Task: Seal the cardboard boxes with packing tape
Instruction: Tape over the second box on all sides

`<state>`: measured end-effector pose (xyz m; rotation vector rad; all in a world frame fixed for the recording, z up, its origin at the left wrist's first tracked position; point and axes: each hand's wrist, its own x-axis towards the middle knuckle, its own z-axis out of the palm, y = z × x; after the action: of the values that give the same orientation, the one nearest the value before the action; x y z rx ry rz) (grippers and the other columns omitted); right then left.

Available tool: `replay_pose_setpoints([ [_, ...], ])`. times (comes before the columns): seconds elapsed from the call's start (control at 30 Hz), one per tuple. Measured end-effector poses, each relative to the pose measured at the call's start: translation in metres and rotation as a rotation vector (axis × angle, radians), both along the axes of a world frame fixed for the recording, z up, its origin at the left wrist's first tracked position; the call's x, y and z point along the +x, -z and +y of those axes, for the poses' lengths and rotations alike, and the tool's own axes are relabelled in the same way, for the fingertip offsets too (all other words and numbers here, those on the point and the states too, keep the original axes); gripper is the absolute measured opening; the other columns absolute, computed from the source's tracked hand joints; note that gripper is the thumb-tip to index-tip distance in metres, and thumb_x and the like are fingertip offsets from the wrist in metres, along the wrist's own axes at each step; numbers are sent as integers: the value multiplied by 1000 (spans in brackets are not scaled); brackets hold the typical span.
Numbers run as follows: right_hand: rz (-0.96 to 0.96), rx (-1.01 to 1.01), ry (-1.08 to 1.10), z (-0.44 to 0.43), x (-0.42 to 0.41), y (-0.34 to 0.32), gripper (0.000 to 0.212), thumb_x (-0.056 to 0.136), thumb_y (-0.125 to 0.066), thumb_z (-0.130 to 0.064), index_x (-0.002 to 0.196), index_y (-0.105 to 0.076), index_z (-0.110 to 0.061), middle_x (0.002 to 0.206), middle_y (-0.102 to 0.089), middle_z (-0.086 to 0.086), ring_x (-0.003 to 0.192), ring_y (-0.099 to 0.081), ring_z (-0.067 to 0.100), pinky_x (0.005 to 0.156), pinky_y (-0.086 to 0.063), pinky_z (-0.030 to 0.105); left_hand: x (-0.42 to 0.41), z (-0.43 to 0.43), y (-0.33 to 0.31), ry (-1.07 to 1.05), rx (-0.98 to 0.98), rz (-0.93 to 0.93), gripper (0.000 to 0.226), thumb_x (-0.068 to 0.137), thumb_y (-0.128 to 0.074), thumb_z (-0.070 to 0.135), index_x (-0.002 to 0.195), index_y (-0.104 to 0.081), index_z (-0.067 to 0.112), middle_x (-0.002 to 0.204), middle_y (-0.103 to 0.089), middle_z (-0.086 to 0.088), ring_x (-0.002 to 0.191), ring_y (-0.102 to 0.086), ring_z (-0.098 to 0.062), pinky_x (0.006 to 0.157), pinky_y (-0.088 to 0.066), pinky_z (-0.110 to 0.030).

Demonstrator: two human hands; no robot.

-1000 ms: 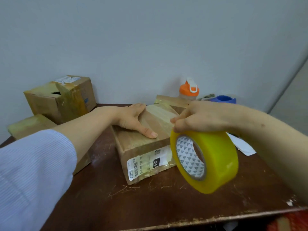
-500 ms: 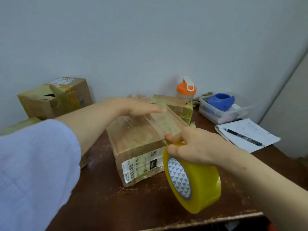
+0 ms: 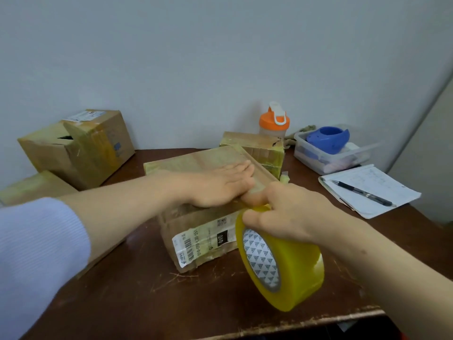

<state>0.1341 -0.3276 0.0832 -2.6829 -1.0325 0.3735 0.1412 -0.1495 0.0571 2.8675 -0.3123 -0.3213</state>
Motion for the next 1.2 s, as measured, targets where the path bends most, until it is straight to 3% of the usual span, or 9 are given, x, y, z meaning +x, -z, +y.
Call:
replay_pose_setpoints([
  [0.07,1,-19,14,-2,-1,-1,44,81,-45,-53,122,-54,-42,88,-57,-10,84,-55,14,74,-46,33,9,21,-5,-76,91,-90,62,99,-16,46,151,-14,11,159,-7,-4,145,-7,-13,117,-2,-26],
  [0.17,-9,-7,27,-2,-2,3,54,82,-44,-55,135,-41,-48,111,-56,-5,99,-54,18,78,-46,34,16,45,-2,-306,235,-93,72,96,-13,56,151,-3,11,160,2,-6,146,1,-16,118,0,-31],
  [0.33,-12,13,17,0,1,3,52,80,-45,-55,130,-49,-44,88,-55,-12,89,-55,16,75,-45,33,2,24,-1,-162,162,-35,69,97,-14,54,150,7,15,158,13,-3,144,12,-10,113,10,-24],
  [0.47,-3,34,19,-3,1,9,59,75,-47,-58,133,-39,-55,79,-50,-18,80,-48,11,69,-41,31,-33,14,-3,-20,112,98,103,72,-33,73,147,18,25,153,25,8,132,23,5,107,17,-22],
  [0.63,7,-54,20,-15,-4,16,82,68,-55,-66,133,-5,-68,144,-42,-8,124,-45,19,90,-43,37,-40,9,0,-45,187,-72,99,82,-48,66,150,11,24,157,18,0,144,13,-9,116,7,-29],
  [0.77,71,49,38,-23,-28,31,101,70,-64,-51,129,16,-69,120,-38,-2,99,-49,17,84,-46,30,-39,7,2,-89,137,-127,91,85,-51,60,151,1,25,159,8,1,145,4,-9,117,0,-28],
  [0.87,-114,152,86,-34,-40,24,95,67,-60,-52,138,2,-61,132,-23,-7,107,-50,17,84,-48,29,-43,0,-1,-116,168,-136,91,84,-52,61,151,-3,25,160,1,3,146,-4,-12,118,-12,-34],
  [0.97,-226,239,62,-42,-39,-14,86,59,-54,-54,140,-26,-52,137,-34,-13,118,-47,15,90,-46,33,-45,-5,-19,-136,108,-119,81,85,-53,59,150,-18,26,156,-20,6,141,-24,-15,112,-25,-33],
  [1.2,-192,124,-47,-6,-13,-106,69,62,-64,-42,130,-51,-42,132,-54,-17,105,-45,-1,84,-34,22,-42,17,-72,-241,-316,62,37,82,-64,49,113,-66,30,97,-71,15,87,-67,-2,80,-51,-20],
])
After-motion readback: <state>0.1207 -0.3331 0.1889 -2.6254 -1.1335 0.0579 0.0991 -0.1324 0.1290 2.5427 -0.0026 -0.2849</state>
